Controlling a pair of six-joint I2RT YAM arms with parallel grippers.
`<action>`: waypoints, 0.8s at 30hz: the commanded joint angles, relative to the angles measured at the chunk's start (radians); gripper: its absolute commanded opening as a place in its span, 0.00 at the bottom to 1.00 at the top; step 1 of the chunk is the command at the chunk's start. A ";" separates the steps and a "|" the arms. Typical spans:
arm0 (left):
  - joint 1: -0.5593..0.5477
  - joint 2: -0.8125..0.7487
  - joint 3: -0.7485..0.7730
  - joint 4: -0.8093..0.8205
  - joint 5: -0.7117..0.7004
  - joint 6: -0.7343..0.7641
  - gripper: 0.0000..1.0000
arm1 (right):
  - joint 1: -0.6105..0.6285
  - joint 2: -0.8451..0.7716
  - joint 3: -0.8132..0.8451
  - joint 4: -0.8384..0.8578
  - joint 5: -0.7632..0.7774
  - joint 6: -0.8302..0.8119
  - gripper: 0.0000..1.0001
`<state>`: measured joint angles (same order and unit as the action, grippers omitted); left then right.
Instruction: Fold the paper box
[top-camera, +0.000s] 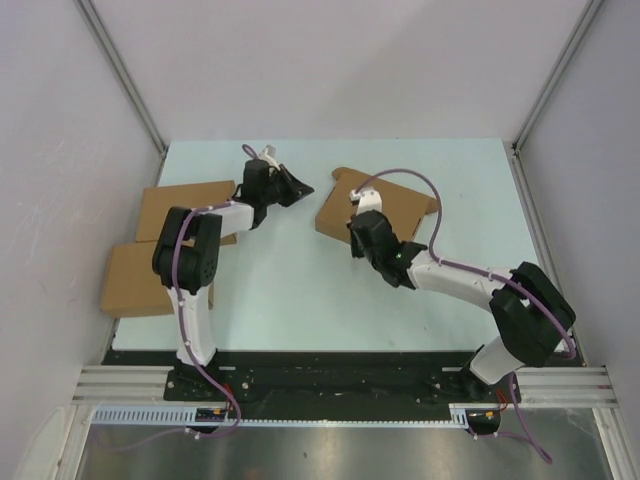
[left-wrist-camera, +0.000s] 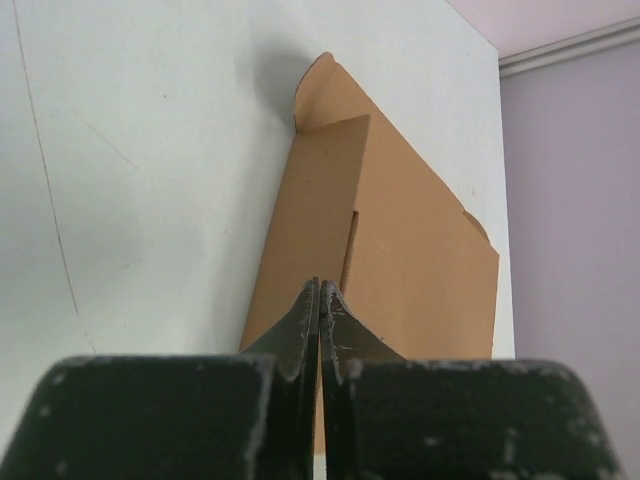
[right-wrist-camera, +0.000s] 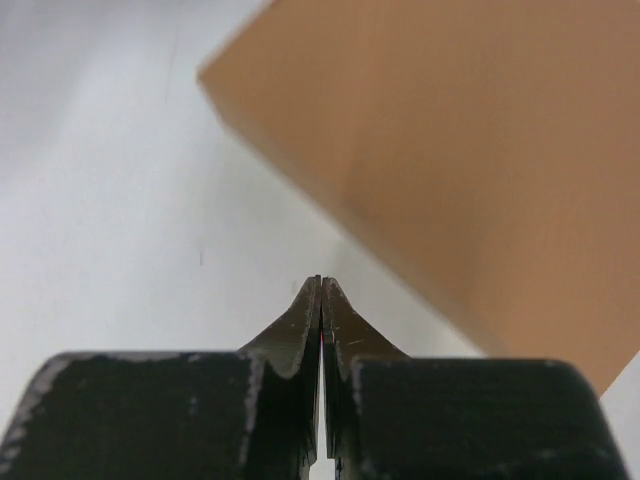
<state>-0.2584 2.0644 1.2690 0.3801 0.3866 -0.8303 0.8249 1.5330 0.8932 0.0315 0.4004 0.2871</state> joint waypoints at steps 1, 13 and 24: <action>0.005 -0.090 -0.074 0.016 -0.006 -0.010 0.00 | -0.066 0.078 0.141 0.021 0.037 -0.065 0.00; -0.041 -0.302 -0.160 -0.003 -0.015 0.158 0.01 | -0.107 0.164 0.176 -0.015 0.037 -0.035 0.00; -0.169 -0.231 -0.105 -0.101 -0.046 0.260 0.00 | -0.084 0.200 0.141 -0.027 0.037 -0.008 0.00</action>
<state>-0.3935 1.8091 1.1229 0.3237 0.3557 -0.6380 0.7284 1.7245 1.0500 0.0067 0.4145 0.2592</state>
